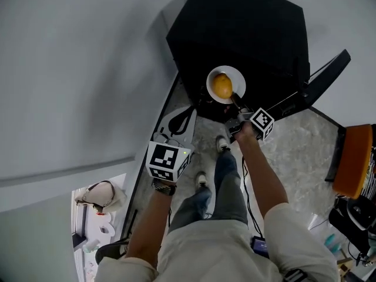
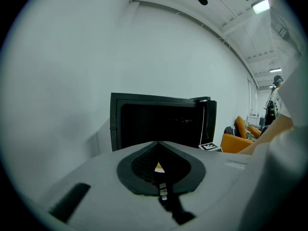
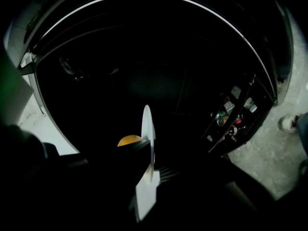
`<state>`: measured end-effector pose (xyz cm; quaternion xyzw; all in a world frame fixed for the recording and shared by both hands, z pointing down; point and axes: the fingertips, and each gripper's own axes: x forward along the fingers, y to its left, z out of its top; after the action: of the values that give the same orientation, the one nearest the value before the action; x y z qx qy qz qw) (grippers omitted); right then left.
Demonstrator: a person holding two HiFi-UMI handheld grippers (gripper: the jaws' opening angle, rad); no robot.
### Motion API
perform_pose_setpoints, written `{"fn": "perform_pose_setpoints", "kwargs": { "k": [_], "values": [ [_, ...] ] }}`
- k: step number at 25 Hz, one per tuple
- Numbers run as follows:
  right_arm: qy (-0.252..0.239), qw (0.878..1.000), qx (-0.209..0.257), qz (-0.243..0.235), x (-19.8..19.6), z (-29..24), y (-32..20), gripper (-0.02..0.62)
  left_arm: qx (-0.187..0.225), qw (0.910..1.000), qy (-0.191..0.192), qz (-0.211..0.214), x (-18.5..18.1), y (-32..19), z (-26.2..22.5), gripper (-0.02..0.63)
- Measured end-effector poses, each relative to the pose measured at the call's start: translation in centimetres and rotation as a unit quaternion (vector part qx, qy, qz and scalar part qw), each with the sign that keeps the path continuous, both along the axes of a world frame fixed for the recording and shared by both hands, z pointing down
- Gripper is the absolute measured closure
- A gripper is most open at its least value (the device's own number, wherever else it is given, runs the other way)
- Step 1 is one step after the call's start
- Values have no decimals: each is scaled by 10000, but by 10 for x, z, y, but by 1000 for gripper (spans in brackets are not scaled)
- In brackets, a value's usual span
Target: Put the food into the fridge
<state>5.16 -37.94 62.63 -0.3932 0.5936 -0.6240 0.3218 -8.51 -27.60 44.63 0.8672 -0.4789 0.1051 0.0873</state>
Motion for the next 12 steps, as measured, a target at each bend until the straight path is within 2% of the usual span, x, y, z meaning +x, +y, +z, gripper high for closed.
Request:
{"fn": "perform_pose_setpoints", "kwargs": {
  "k": [5,12],
  "values": [
    [-38,10000,-63,-13,-1,11,-3,572,134,9999,-37,38,4,-9,1,604],
    [-130,9996,-212,129,-4,35,-23,569,-56,10000,-41,67,7,-16,26,604]
  ]
}}
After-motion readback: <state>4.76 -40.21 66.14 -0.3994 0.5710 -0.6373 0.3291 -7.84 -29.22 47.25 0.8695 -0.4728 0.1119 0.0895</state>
